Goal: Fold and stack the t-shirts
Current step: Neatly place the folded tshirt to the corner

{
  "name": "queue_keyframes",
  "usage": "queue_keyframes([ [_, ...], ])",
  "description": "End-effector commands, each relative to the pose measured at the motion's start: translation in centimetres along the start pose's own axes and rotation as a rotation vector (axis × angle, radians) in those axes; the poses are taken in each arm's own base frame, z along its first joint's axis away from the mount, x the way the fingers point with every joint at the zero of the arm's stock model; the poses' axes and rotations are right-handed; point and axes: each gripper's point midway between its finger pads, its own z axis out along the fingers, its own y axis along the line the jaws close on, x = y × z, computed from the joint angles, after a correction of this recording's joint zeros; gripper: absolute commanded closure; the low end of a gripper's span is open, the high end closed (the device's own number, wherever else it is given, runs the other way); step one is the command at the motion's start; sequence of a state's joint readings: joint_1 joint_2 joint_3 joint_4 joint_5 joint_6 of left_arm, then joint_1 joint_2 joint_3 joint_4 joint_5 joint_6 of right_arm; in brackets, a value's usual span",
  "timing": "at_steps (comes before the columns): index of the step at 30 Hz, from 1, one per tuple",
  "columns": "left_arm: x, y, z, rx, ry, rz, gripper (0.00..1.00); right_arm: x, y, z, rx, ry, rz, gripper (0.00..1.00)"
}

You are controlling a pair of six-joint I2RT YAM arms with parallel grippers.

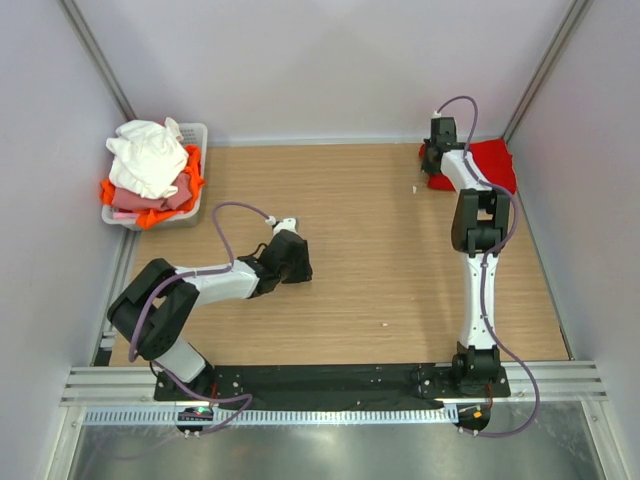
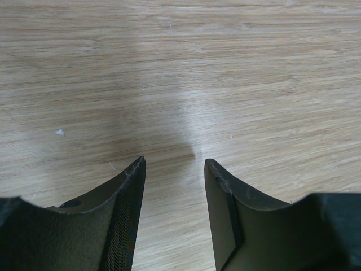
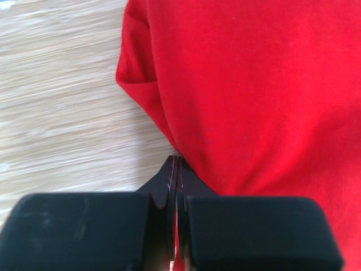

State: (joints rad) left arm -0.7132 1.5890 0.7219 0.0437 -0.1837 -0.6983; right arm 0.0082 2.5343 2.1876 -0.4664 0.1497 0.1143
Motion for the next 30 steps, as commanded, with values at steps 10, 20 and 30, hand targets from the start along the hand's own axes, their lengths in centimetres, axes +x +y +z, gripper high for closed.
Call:
queue_keyframes([
  [10, 6.1, 4.7, 0.0, -0.159, 0.207, 0.06, 0.51, -0.1, 2.3, -5.7, -0.278, 0.025, -0.001, 0.71],
  [20, 6.1, 4.6, -0.1, -0.155, 0.208, 0.062, 0.52, 0.7, -5.6, -14.8, 0.048, -0.054, 0.048, 0.25],
  [30, 6.2, 4.6, 0.0, -0.155, 0.208, 0.062, 0.52, 5.2, -12.3, -13.8, 0.322, 0.127, -0.004, 0.22],
])
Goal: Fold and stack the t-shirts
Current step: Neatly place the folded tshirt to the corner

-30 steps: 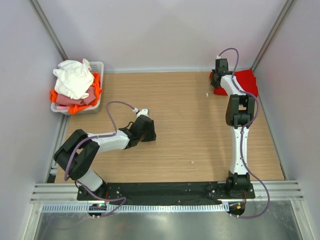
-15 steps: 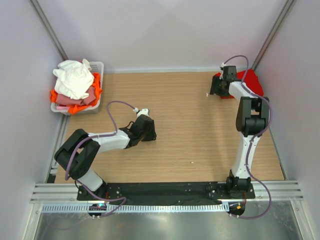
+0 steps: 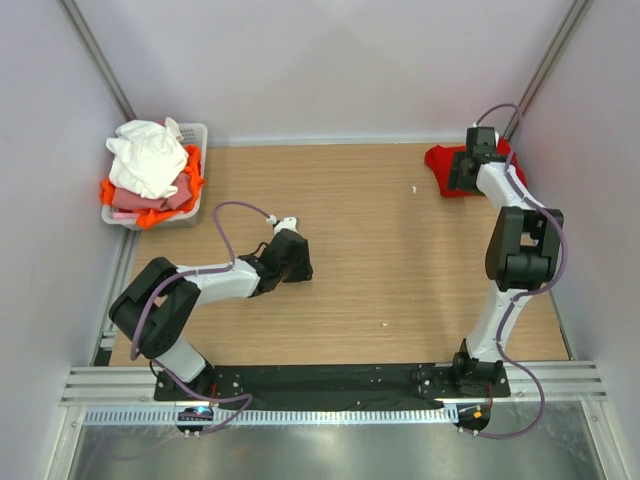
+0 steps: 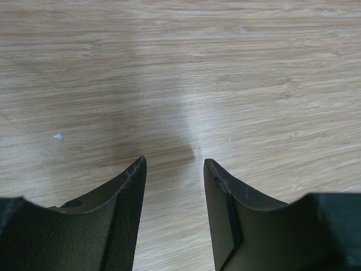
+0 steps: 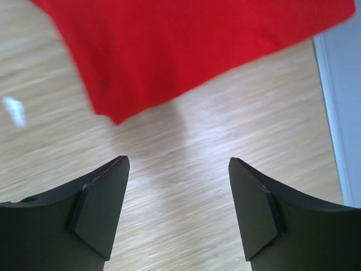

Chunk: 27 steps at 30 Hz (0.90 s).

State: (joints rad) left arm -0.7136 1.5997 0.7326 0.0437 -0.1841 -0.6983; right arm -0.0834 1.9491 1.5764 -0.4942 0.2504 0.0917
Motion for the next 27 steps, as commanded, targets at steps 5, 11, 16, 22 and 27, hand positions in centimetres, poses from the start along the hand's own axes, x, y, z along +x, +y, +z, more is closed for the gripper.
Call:
queue_keyframes([
  [5, 6.3, 4.7, -0.2, -0.154, 0.208, 0.064, 0.53, 3.9, -4.8, 4.2, 0.222, 0.153, -0.019, 0.23],
  [11, 6.3, 4.8, -0.1, -0.157, 0.206, 0.063, 0.53, 5.9, -5.2, 8.3, 0.217, 0.196, 0.022, 0.24],
  [16, 6.3, 4.8, 0.0, -0.158, 0.209, 0.065, 0.54, 6.7, -5.7, 11.1, 0.217, 0.236, 0.043, 0.25],
  [22, 6.4, 4.9, 0.1, -0.16, 0.211, 0.067, 0.55, 5.2, -5.3, 12.5, 0.167, 0.189, 0.041, 0.27],
  [27, 6.4, 4.8, 0.0, -0.158, 0.209, 0.067, 0.55, 3.6, -4.3, 12.3, 0.107, 0.132, 0.053, 0.27],
])
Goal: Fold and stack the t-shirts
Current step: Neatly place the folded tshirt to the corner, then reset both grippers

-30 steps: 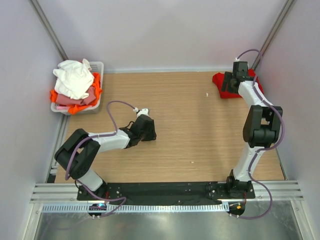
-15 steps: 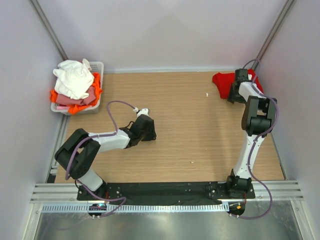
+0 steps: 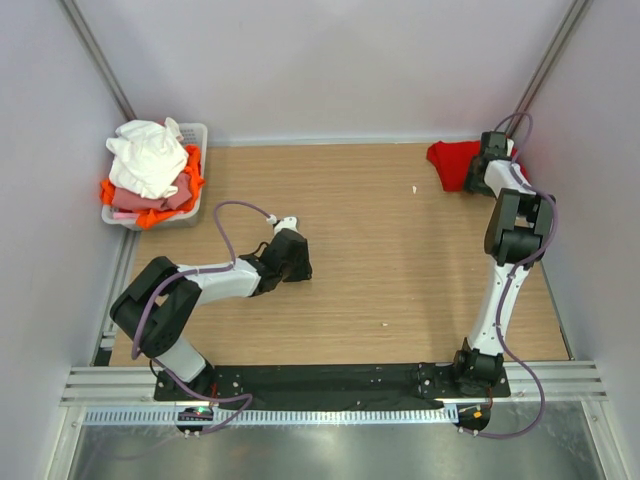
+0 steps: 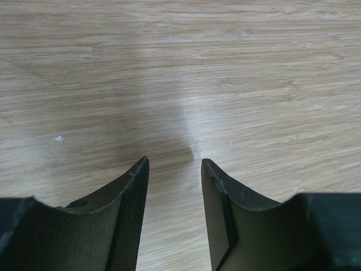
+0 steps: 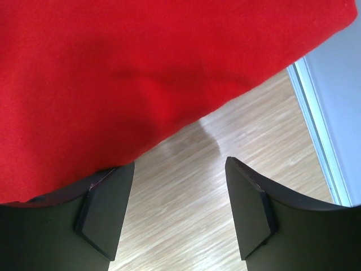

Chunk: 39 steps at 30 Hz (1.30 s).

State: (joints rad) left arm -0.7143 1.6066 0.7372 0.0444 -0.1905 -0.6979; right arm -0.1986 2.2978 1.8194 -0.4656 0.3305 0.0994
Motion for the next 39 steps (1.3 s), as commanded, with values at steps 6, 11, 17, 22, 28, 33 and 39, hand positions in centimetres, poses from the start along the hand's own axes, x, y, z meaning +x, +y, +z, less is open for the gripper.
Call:
queue_keyframes([
  [6, 6.4, 4.7, -0.1, -0.152, 0.209, 0.066, 0.56, 1.1, 3.0, 1.2, -0.128, 0.011, -0.005, 0.28],
  [11, 6.3, 4.8, -0.2, -0.153, 0.205, 0.065, 0.56, -0.3, 4.7, 1.0, -0.179, -0.042, 0.019, 0.28],
  [17, 6.2, 4.8, -0.3, -0.148, 0.198, 0.063, 0.56, -2.6, 5.2, 1.7, -0.168, -0.074, 0.043, 0.28],
  [22, 6.1, 4.7, -0.4, -0.143, 0.188, 0.061, 0.56, -4.0, 3.7, 1.8, -0.093, -0.106, -0.001, 0.27],
  [28, 6.0, 4.8, -0.6, -0.142, 0.181, 0.059, 0.56, -6.1, 3.3, -3.1, -0.118, -0.15, -0.018, 0.25],
  [33, 5.9, 4.9, -0.8, -0.142, 0.168, 0.053, 0.56, -4.5, 7.0, -10.2, -0.312, -0.164, 0.025, 0.25],
  [39, 5.7, 5.0, -1.0, -0.143, 0.143, 0.046, 0.56, 3.3, 20.6, -27.1, -0.831, -0.267, -0.028, 0.2],
])
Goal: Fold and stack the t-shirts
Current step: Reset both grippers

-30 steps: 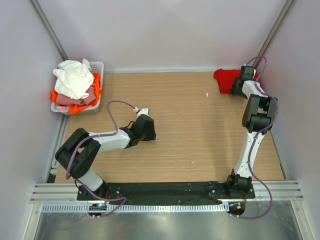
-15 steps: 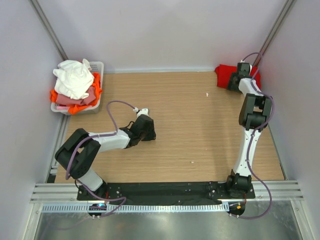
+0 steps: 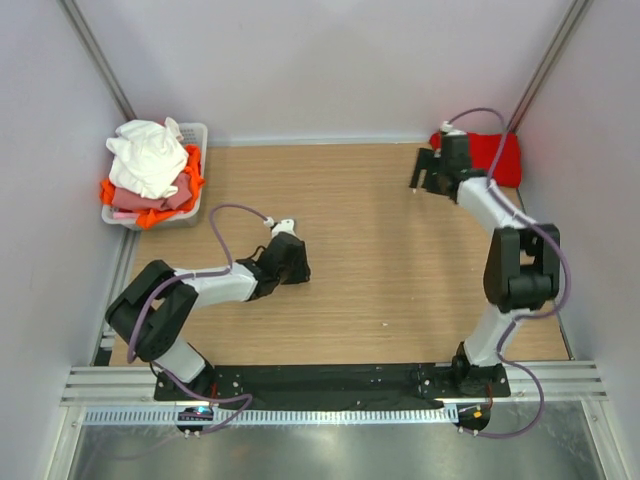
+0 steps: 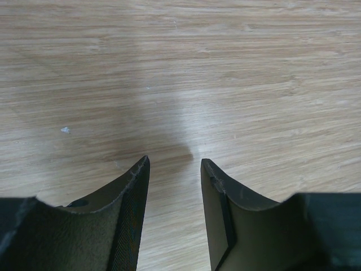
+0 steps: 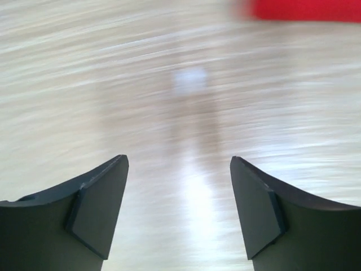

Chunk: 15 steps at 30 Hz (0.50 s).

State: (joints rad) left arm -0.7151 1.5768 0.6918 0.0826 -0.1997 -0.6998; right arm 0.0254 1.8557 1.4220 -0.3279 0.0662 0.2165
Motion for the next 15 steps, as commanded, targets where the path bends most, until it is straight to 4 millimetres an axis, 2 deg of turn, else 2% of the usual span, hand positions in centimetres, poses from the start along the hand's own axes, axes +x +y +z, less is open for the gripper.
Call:
queue_keyframes([
  [1, 5.4, 4.6, -0.9, -0.146, 0.162, 0.054, 0.56, 1.5, 15.7, -8.1, -0.456, -0.127, 0.016, 0.18],
  [2, 5.3, 4.7, -1.0, -0.15, 0.154, 0.048, 0.55, 3.5, 18.0, -10.0, -0.548, -0.162, 0.012, 0.16],
  [3, 5.3, 4.6, -1.2, -0.145, 0.15, 0.048, 0.55, 6.5, 21.5, -12.1, -0.65, -0.143, -0.029, 0.13],
  [4, 5.5, 4.6, -1.3, -0.143, 0.151, 0.046, 0.55, 8.6, 23.2, -13.4, -0.702, -0.134, -0.039, 0.12],
  [5, 5.3, 4.5, -1.4, -0.137, 0.143, 0.04, 0.56, 11.2, 23.2, -13.5, -0.7, -0.125, -0.049, 0.12],
  [6, 5.3, 4.5, -1.5, -0.135, 0.14, 0.033, 0.56, 12.5, 23.9, -14.8, -0.734, -0.126, -0.067, 0.12],
  [7, 5.5, 4.4, -1.6, -0.132, 0.14, 0.03, 0.56, 14.8, 25.0, -16.0, -0.772, -0.105, -0.098, 0.11],
  [8, 5.7, 4.5, -1.8, -0.132, 0.139, 0.024, 0.56, 17.3, 24.0, -15.7, -0.755, -0.064, -0.095, 0.11],
  [10, 5.6, 3.9, -2.3, -0.112, 0.12, 0.01, 0.56, 18.8, 23.4, -17.0, -0.785, -0.062, -0.092, 0.11],
  [11, 5.5, 3.7, -2.8, -0.099, 0.104, 0.001, 0.54, 21.0, 21.9, -16.6, -0.768, -0.032, -0.092, 0.11],
  [12, 5.4, 3.5, -3.1, -0.093, 0.093, -0.014, 0.53, 20.9, 21.3, -17.5, -0.782, -0.055, -0.076, 0.11],
  [14, 5.3, 3.0, -3.8, -0.075, 0.066, -0.013, 0.5, 22.5, 19.6, -17.8, -0.789, -0.057, -0.043, 0.11],
  [15, 5.0, 2.7, -4.5, -0.056, 0.045, -0.017, 0.48, 22.5, 19.4, -18.5, -0.817, -0.077, -0.035, 0.11],
])
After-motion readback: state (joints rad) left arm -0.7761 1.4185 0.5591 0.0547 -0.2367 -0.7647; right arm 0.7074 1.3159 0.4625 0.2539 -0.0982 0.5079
